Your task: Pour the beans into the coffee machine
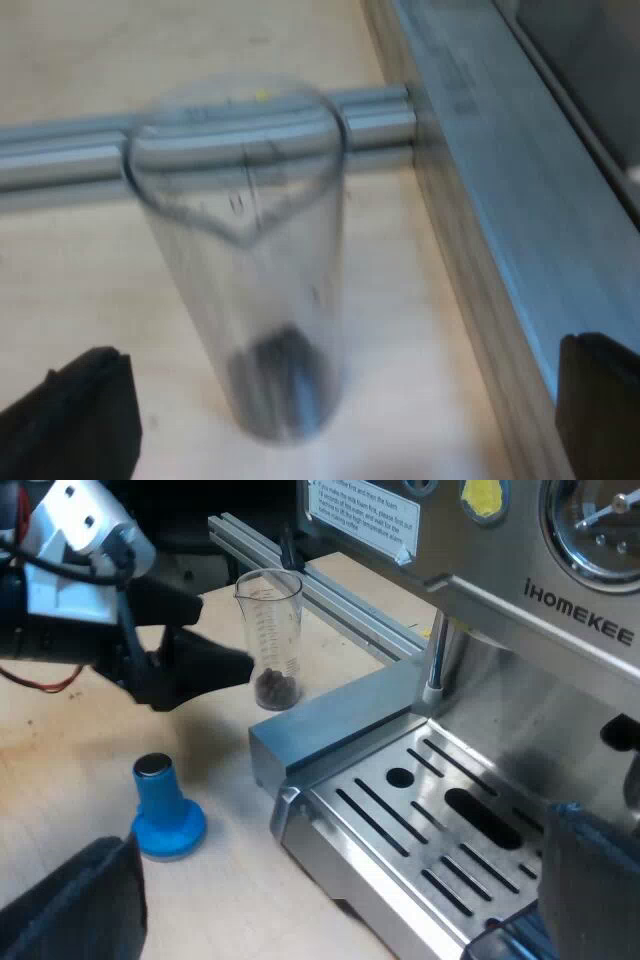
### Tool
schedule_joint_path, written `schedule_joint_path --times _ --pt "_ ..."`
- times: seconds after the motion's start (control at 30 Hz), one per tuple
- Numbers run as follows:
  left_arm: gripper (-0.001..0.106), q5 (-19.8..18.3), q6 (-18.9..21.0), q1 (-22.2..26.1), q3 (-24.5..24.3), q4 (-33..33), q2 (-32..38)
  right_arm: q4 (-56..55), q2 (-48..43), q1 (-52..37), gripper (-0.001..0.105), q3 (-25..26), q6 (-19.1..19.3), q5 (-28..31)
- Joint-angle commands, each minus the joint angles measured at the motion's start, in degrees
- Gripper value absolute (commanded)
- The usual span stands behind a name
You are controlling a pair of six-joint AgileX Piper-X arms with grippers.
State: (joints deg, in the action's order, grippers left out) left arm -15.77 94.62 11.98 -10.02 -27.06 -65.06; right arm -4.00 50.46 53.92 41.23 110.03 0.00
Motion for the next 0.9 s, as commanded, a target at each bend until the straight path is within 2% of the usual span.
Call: schedule_joint_path --times 0.03,0.13,0.3,0.4,0.9 --pt "0.085 -0.20 0.25 -0.28 -1.49 -2.62 -2.33 0.77 -0.21 0.07 0.081 0.09 -2.67 0.00" --pt "0.085 -0.20 0.66 -0.28 -3.21 -2.91 -5.39 0.77 -0.21 0.07 0.081 0.09 -5.27 0.00" --pt "0.085 -0.20 0.65 -0.28 -4.68 -4.12 -9.14 0.77 -0.21 0.07 0.081 0.09 -5.38 0.00" --pt "0.085 -0.20 2.04 -0.28 -6.09 -7.63 -13.21 0.77 -0.21 0.07 0.081 0.09 -5.38 0.00" --pt "0.085 0.73 2.39 -0.28 -10.57 -8.07 -17.82 0.77 -0.21 0.07 0.081 0.09 -5.38 0.00"
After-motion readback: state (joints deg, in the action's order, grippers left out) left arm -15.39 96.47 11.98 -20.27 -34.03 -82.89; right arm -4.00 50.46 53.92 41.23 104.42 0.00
